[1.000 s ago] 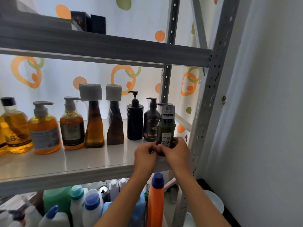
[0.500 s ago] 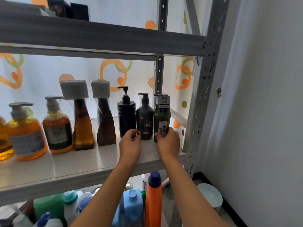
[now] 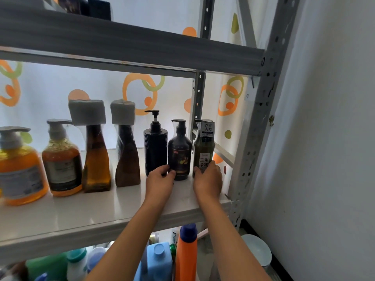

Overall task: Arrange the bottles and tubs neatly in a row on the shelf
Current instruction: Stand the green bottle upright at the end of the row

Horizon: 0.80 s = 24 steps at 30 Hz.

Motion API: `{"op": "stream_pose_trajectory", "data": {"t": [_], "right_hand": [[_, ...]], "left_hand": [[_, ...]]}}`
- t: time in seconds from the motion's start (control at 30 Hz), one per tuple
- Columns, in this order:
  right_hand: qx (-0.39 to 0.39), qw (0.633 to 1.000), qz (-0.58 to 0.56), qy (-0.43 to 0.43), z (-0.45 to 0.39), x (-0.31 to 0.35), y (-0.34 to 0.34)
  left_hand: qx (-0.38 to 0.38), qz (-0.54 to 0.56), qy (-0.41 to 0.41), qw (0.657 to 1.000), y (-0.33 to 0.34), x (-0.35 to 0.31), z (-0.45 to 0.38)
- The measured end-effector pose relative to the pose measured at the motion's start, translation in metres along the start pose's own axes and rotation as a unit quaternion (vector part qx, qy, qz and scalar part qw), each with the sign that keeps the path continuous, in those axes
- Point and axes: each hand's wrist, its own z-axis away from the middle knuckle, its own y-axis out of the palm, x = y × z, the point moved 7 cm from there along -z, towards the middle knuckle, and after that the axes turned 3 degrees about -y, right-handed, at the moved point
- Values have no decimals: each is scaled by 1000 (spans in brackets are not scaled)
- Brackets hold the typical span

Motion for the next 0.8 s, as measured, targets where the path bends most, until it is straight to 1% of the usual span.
{"op": "stream_pose_trajectory", "data": {"t": [0.27, 0.37, 0.5, 0.67, 0.8], "right_hand": [[-24, 1000, 10, 14, 0, -3, 0], [-21, 1000, 14, 15, -1, -3, 1], [-20, 1000, 14, 14, 0, -1, 1], [-20, 1000, 18, 15, 2, 5, -1], [-24, 999, 20, 14, 3, 6, -1]], "left_hand": [[30, 23, -2, 999, 5, 5, -1], [41, 53, -13, 998, 7, 8, -3], [54, 44, -16, 997, 7, 8, -1], [56, 39, -40, 997, 5, 7, 3], [65, 43, -28, 997, 4, 3, 8]]}}
